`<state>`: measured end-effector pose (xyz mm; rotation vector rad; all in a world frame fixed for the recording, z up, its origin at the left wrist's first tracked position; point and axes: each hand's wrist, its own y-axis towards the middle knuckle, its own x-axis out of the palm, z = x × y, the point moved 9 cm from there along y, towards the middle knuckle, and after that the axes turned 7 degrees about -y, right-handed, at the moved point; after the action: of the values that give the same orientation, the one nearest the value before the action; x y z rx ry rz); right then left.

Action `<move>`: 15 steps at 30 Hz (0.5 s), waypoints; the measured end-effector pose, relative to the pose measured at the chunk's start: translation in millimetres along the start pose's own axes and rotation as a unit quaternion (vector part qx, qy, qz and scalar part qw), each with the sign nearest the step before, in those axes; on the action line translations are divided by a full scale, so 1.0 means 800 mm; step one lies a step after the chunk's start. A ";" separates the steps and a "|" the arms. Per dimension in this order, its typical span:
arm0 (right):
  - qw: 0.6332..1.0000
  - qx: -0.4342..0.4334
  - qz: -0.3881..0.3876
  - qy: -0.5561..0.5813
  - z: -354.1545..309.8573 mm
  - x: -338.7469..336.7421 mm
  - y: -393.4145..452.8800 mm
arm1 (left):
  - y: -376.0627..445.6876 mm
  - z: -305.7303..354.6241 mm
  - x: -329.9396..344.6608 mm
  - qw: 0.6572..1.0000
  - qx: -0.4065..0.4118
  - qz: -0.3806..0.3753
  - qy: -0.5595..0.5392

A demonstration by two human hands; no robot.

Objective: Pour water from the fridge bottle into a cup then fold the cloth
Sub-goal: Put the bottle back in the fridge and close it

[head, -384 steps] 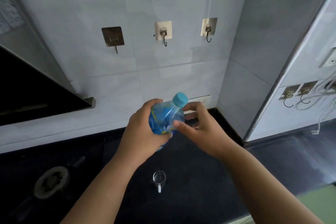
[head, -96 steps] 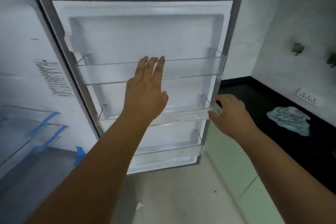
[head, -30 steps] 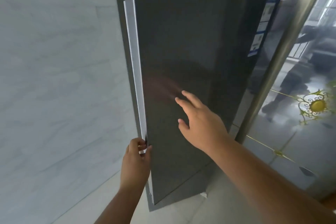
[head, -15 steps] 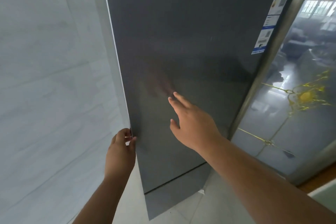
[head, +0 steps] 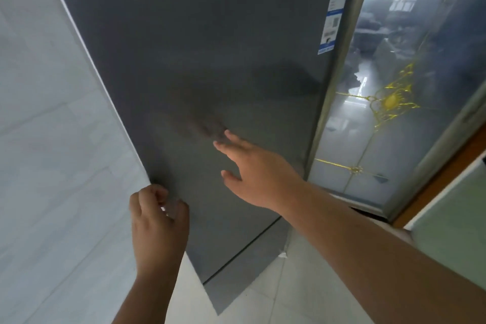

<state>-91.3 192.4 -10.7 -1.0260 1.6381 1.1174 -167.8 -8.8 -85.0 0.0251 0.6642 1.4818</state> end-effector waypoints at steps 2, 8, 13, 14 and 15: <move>1.000 0.018 -0.003 -0.003 0.011 0.002 -0.008 | -0.002 0.037 0.010 0.996 0.056 -0.031 0.056; 0.990 0.139 0.004 -0.026 0.090 -0.007 -0.064 | -0.018 0.098 0.113 0.963 0.126 -0.235 0.044; 0.949 0.314 0.027 -0.031 0.190 -0.038 -0.182 | -0.068 0.144 0.252 0.894 0.199 -0.401 -0.004; 0.935 0.353 0.035 -0.032 0.209 -0.045 -0.216 | -0.092 0.163 0.279 0.871 0.224 -0.437 -0.001; 0.918 0.392 0.042 -0.034 0.227 -0.051 -0.255 | -0.117 0.184 0.302 0.849 0.245 -0.468 -0.006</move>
<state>149.2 320.3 -56.8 -0.3858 1.8416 0.4392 -33.5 257.2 -97.5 0.0891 0.8613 0.3480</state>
